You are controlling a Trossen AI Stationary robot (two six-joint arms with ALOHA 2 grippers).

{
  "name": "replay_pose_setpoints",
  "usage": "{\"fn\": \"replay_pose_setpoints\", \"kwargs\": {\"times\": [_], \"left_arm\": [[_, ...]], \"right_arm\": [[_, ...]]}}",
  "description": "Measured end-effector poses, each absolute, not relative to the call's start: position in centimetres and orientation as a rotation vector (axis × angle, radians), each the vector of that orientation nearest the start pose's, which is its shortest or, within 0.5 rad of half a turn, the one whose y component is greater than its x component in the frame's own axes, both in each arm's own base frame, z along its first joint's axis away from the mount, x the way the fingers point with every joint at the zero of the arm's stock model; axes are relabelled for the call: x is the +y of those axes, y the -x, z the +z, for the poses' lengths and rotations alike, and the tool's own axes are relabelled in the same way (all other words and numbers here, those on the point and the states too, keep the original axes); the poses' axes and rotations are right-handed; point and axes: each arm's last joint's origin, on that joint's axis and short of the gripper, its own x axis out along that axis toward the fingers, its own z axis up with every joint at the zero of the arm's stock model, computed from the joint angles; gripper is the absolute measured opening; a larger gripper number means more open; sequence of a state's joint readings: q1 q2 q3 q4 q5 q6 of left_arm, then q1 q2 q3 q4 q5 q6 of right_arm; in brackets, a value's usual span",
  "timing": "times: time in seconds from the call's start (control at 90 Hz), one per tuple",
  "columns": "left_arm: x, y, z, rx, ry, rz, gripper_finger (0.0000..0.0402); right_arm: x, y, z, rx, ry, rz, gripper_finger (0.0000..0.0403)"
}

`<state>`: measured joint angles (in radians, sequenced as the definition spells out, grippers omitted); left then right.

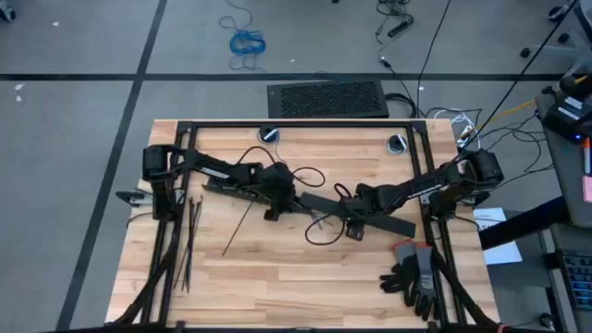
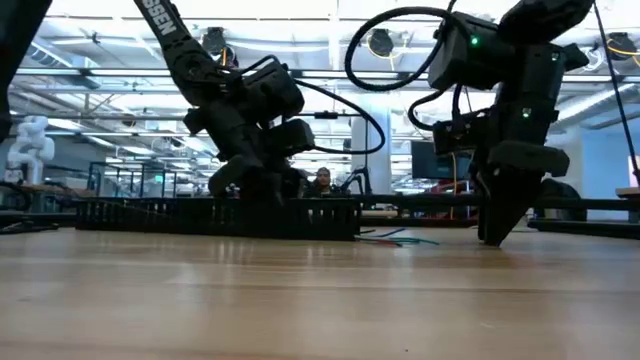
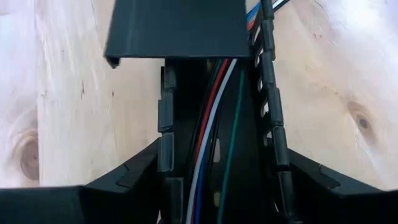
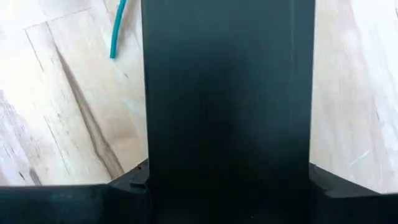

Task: Ziptie cables
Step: Close the cable duct

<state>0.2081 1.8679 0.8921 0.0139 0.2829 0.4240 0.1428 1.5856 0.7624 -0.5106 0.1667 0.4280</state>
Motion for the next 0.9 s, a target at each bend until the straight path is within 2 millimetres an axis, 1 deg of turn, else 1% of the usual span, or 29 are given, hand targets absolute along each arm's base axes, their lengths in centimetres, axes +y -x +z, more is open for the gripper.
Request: {"fn": "replay_pose_setpoints", "kwargs": {"times": [0.233, 0.422, 0.733, 0.9], "left_arm": [[6.22, -33.33, 10.84, 0.899, -0.158, -0.263, 0.0243], [6.24, -33.32, 10.84, 0.899, -0.158, -0.263, 0.0243], [6.17, -33.32, 10.82, 0.901, -0.156, -0.263, 0.0243], [6.17, -33.31, 10.82, 0.901, -0.156, -0.263, 0.0243]], "right_arm": [[3.54, -25.44, 13.61, 1.279, -0.156, -0.281, 0.0203], [3.73, -25.37, 13.61, 1.304, -0.187, -0.225, 0.0203], [2.86, -25.49, 13.52, 1.316, -0.212, -0.216, 0.0203], [2.85, -25.57, 13.41, 1.315, -0.208, -0.211, 0.0203]]}}
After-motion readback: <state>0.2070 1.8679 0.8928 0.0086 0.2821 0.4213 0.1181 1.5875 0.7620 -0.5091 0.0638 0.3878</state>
